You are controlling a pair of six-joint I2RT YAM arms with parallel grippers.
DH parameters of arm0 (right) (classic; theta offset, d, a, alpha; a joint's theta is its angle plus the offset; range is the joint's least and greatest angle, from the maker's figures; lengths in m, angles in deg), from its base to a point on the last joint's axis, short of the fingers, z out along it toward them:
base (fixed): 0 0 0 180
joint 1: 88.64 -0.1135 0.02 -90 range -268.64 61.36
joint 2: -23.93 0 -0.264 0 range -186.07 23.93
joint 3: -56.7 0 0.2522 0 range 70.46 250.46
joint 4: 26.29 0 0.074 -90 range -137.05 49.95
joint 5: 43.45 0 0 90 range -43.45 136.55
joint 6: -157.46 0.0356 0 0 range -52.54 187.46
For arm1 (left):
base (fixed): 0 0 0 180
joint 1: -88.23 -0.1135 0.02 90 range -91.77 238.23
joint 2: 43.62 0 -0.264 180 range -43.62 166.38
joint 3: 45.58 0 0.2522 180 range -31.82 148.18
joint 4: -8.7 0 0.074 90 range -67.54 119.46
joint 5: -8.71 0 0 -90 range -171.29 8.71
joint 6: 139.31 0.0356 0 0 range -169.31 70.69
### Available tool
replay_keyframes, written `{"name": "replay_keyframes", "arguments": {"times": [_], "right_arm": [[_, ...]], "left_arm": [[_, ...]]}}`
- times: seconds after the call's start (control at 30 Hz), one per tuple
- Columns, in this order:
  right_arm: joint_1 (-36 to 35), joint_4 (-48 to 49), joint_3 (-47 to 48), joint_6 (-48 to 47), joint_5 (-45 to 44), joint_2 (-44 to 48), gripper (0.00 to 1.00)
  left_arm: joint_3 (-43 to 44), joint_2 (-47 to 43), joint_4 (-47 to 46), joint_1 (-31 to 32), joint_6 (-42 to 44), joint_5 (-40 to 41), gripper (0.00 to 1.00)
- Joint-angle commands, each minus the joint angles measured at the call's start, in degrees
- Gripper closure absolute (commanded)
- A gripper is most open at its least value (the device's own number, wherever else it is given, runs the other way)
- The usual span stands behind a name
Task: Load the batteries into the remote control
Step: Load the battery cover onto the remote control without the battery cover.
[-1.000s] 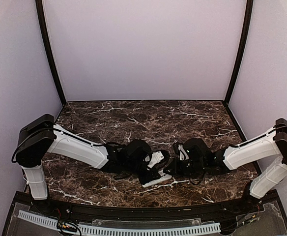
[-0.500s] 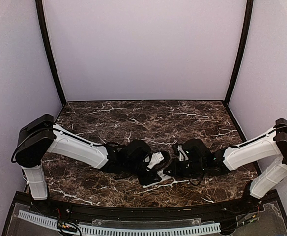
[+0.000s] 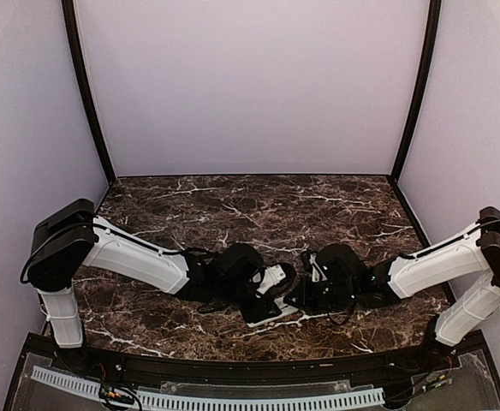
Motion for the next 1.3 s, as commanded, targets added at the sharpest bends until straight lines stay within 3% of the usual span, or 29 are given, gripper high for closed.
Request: {"name": "replay_keyframes", "arguments": {"times": [0.0,0.37,0.57,0.9,1.07,1.27], "right_arm": [[-1.85,-3.55,-1.36,0.3,1.79,-1.71,1.0],[-1.93,-3.11,-1.54,0.49,1.56,-1.89,1.0],[-1.87,-2.86,-1.84,0.64,1.63,-1.89,1.0],[-1.99,-3.01,-1.89,0.8,1.71,-1.39,1.0],[-2.08,-4.66,-1.11,-0.11,2.2,-0.5,0.85],[-1.94,-10.7,1.25,-3.31,-0.07,3.02,0.76]], "left_arm": [[0.97,1.22,-0.58,0.25,0.39,0.48,0.59],[-1.66,2.55,-8.93,0.16,0.28,-0.9,0.66],[-2.81,2.99,-9.0,0.16,-0.53,-2.94,0.72],[-6.16,2.3,-8.02,0.16,-0.1,-5.31,0.74],[-8.03,1.17,-6.82,0.22,0.64,-5.81,0.78],[-9.62,0.39,-4.93,0.31,1.5,-6.29,0.79]]}}
